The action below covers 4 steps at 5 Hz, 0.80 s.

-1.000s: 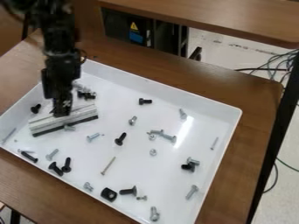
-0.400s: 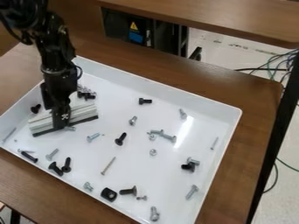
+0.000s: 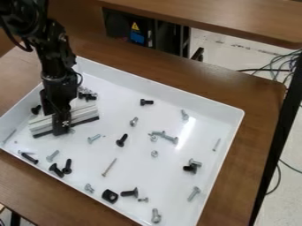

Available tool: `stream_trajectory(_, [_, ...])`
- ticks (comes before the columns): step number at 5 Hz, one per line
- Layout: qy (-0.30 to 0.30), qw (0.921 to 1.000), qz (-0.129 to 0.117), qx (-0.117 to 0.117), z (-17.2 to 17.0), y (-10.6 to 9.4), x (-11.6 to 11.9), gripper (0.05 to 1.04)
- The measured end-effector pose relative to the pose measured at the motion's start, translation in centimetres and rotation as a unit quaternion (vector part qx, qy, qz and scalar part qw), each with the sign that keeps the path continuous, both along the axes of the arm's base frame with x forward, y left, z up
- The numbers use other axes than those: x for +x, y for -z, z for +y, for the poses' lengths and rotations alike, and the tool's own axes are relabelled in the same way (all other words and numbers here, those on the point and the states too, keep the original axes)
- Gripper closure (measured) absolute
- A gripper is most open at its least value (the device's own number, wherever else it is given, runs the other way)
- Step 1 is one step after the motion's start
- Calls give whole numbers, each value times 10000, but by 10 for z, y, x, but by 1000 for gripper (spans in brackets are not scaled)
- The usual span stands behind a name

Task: Sweep into pile

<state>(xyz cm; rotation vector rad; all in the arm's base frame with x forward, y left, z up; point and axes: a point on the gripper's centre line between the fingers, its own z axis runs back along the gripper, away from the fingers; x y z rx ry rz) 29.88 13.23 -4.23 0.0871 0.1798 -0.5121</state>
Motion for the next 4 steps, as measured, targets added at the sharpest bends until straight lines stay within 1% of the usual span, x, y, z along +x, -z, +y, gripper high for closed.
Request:
stream_trajectory(1, [-34,10000,-54,-24,0,1,1,406])
stream_trajectory(2, [-153,9998,-59,-58,4,2,0,691])
stream_trajectory(3, [-305,9995,105,-73,7,0,-5,720])
stream_trajectory(4, [-607,9972,433,-32,8,-9,-13,720])
